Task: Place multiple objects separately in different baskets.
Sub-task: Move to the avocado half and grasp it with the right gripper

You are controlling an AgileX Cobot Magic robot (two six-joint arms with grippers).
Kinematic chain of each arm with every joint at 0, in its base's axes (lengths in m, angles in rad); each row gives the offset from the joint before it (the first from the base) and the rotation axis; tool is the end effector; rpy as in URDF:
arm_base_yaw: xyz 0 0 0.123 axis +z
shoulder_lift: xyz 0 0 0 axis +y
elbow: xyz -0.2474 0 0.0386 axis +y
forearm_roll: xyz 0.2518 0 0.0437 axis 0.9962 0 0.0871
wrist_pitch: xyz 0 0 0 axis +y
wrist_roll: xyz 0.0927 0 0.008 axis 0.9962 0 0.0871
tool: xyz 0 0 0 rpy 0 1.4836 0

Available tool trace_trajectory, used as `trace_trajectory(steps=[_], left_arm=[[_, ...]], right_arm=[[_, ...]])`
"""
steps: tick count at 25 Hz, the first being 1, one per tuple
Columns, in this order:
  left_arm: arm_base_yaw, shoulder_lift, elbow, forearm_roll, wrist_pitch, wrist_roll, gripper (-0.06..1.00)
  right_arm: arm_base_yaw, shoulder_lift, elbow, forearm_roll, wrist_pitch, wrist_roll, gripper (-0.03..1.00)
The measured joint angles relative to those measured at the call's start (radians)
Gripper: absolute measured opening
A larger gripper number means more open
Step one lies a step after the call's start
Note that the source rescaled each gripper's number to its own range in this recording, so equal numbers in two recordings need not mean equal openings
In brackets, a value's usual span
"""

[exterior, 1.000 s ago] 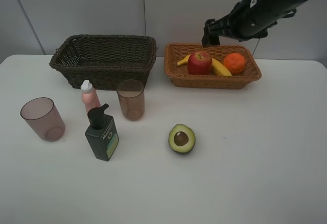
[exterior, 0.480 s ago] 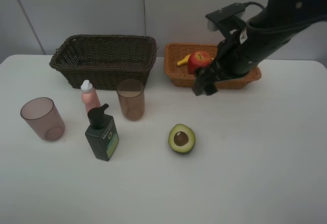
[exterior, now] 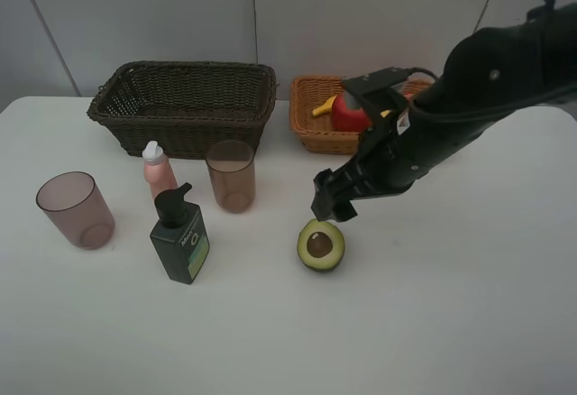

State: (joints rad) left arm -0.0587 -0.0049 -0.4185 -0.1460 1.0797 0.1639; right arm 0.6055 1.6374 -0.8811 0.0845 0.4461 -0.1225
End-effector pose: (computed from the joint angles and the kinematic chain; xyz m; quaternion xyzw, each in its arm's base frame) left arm 0.0411 -0.0144 0.2542 0.0979 0.8693 -0.0477 0.4821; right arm 0.2522 0.1787 0.1428 -0.3157 0.9213 0.0796 0.2128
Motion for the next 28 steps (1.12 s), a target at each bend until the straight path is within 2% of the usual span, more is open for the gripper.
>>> trace_trajectory(steps=[6, 15, 28], left_arm=[[0.0, 0.0, 0.0, 0.0, 0.0, 0.0, 1.0], [0.0, 0.0, 0.0, 0.0, 0.0, 0.0, 1.0], [0.0, 0.0, 0.0, 0.0, 0.0, 0.0, 1.0]], right_arm=[[0.0, 0.056, 0.015, 0.046, -0.065, 0.002, 1.0], [0.0, 0.136, 0.016, 0.109, -0.07, 0.002, 1.0], [0.0, 0.149, 0.016, 0.144, -0.078, 0.002, 1.0]])
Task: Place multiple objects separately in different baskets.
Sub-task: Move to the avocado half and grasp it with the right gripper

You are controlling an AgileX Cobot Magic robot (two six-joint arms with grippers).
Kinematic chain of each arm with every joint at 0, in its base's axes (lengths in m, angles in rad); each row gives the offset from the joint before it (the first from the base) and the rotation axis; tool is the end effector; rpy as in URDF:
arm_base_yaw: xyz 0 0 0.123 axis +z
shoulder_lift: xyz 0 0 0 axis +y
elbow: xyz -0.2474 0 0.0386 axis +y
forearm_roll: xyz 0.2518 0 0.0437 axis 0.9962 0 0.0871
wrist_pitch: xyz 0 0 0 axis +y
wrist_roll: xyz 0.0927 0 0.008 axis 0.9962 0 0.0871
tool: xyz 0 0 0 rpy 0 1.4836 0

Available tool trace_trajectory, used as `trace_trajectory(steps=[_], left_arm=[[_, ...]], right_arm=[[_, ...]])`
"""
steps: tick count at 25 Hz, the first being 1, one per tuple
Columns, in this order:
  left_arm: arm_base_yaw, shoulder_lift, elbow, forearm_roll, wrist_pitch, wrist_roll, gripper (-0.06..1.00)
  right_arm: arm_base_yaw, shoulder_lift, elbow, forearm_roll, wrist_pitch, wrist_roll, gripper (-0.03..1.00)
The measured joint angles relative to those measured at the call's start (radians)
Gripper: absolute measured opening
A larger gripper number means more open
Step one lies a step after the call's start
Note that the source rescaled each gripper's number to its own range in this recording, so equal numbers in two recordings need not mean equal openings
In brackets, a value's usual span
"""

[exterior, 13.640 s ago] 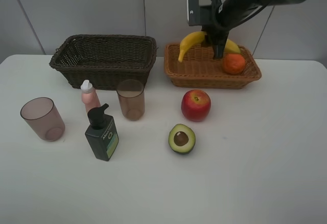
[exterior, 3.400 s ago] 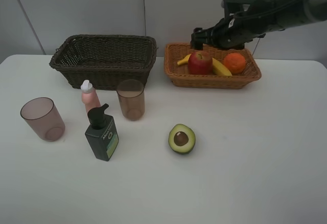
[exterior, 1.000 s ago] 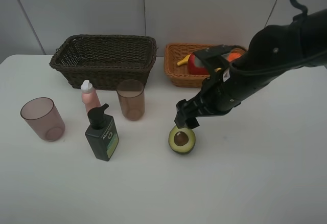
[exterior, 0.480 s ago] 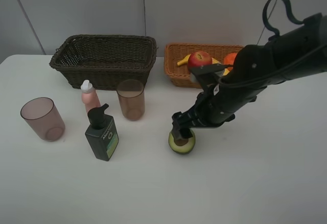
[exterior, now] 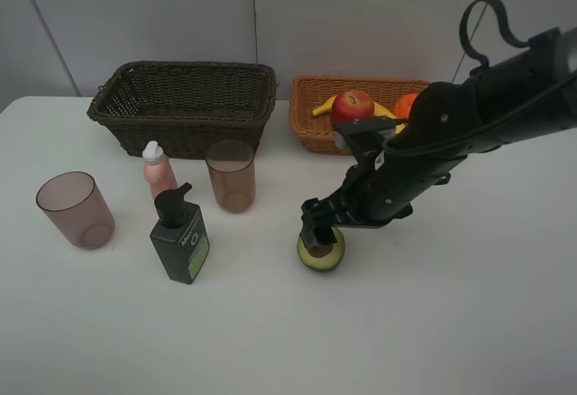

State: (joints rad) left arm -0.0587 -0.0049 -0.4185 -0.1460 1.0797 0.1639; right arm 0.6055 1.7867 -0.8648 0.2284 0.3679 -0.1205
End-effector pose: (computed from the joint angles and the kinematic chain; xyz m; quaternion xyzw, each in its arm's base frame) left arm 0.0411 -0.0144 0.2542 0.0979 0.8693 -0.0477 0.4821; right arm 0.2520 0.1837 0.0959 -0.2561 0.9475 0.1017 0.1622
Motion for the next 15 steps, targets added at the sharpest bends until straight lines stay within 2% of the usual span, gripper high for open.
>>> trace_trajectory(steps=[15], left_arm=[[0.0, 0.0, 0.0, 0.0, 0.0, 0.0, 1.0]], right_arm=[[0.0, 0.053, 0.0, 0.015, -0.006, 0.0, 1.0]])
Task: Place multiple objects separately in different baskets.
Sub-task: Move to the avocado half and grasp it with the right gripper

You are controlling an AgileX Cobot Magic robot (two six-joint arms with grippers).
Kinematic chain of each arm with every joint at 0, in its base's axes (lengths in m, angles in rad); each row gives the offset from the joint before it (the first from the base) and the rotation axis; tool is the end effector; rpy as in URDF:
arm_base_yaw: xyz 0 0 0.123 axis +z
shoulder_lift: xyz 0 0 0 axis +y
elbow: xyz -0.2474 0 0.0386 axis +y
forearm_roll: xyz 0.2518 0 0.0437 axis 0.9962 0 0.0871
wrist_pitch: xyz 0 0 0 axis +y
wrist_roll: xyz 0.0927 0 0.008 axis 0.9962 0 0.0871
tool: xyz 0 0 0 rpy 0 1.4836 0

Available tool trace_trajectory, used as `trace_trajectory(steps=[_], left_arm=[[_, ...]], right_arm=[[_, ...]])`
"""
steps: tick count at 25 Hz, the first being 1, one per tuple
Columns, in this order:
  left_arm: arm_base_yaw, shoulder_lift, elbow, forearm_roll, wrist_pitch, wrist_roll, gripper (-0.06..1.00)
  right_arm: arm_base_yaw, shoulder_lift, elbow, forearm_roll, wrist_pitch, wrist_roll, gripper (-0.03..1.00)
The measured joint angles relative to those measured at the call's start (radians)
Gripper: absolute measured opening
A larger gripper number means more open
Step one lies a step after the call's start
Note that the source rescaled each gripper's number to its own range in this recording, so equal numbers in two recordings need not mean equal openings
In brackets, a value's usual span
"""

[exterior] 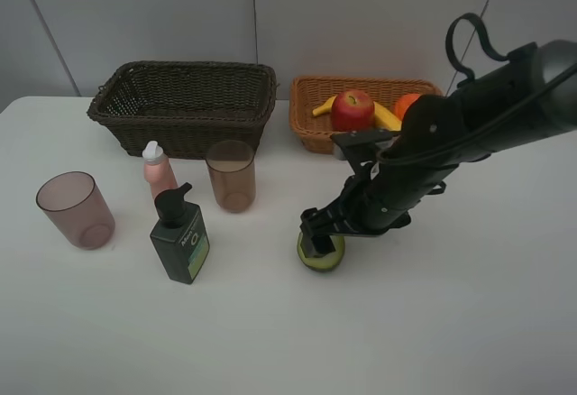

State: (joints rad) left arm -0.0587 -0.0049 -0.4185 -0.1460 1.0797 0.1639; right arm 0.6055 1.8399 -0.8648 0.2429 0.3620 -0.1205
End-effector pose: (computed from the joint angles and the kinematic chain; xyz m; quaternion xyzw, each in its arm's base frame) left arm 0.0411 -0.0144 0.2542 0.0979 0.8693 -0.0477 0.4821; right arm 0.2507 0.1832 0.0796 -0.2498 0.9533 0.0968 0.1394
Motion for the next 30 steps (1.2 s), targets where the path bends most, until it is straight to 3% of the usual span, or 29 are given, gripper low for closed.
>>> trace_trajectory(steps=[7, 14, 20, 23, 30], left_arm=[[0.0, 0.0, 0.0, 0.0, 0.0, 0.0, 1.0], [0.0, 0.0, 0.0, 0.0, 0.0, 0.0, 1.0], [0.0, 0.0, 0.0, 0.0, 0.0, 0.0, 1.0], [0.0, 0.0, 0.0, 0.0, 0.0, 0.0, 1.0], [0.0, 0.0, 0.0, 0.0, 0.0, 0.0, 1.0]], right_arm=[[0.0, 0.023, 0.0, 0.0, -0.001, 0.0, 0.96], [0.0, 0.036, 0.0, 0.008, -0.015, 0.0, 0.78], [0.0, 0.036, 0.0, 0.017, -0.027, 0.0, 0.51], [0.0, 0.036, 0.0, 0.022, -0.027, 0.0, 0.3], [0.0, 0.036, 0.0, 0.026, -0.028, 0.0, 0.29]])
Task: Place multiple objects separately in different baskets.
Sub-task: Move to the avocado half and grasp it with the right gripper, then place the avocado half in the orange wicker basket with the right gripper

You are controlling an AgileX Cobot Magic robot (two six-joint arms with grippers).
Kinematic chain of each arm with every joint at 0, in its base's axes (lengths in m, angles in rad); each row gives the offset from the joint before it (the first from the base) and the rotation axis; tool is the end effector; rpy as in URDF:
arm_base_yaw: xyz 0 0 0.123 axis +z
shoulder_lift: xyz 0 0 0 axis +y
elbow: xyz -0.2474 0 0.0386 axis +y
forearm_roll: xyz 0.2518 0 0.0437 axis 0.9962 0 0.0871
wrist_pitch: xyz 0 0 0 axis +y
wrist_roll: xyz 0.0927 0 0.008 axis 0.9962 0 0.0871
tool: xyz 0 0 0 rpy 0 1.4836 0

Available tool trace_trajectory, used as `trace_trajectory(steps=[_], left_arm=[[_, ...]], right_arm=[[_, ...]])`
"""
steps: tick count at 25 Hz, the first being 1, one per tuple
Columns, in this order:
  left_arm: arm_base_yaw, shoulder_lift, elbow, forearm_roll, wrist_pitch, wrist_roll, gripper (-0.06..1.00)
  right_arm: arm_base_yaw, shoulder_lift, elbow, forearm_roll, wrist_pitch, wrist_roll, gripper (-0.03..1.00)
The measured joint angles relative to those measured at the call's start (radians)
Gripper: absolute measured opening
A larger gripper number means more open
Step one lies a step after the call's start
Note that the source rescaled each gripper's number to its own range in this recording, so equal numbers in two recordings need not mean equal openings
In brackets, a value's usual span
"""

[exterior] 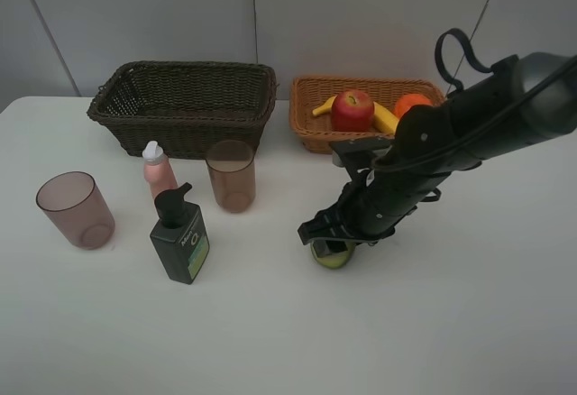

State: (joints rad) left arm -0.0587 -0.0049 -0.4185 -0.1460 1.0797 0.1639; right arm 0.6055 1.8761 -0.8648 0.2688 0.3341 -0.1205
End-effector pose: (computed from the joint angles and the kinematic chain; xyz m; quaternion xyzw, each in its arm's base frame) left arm 0.0411 -0.0144 0.2542 0.0979 0.8693 -0.0477 0.4821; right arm 0.2513 0.1838 0.0692 -0.2371 0.9571 0.0983 0.1346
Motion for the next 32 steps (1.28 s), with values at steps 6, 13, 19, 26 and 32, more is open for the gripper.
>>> trace_trajectory(steps=[6, 13, 19, 26, 32], left_arm=[[0.0, 0.0, 0.0, 0.0, 0.0, 0.0, 1.0], [0.0, 0.0, 0.0, 0.0, 0.0, 0.0, 1.0], [0.0, 0.0, 0.0, 0.0, 0.0, 0.0, 1.0], [0.0, 0.0, 0.0, 0.0, 0.0, 0.0, 1.0], [0.0, 0.0, 0.0, 0.0, 0.0, 0.0, 1.0]], right_arm=[[0.0, 0.0, 0.0, 0.0, 0.0, 0.0, 0.29], [0.0, 0.0, 0.0, 0.0, 0.0, 0.0, 0.29], [0.0, -0.009, 0.0, 0.008, 0.017, -0.002, 0.29], [0.0, -0.062, -0.029, 0.009, 0.134, -0.003, 0.29], [0.0, -0.081, -0.148, 0.008, 0.34, -0.045, 0.29]])
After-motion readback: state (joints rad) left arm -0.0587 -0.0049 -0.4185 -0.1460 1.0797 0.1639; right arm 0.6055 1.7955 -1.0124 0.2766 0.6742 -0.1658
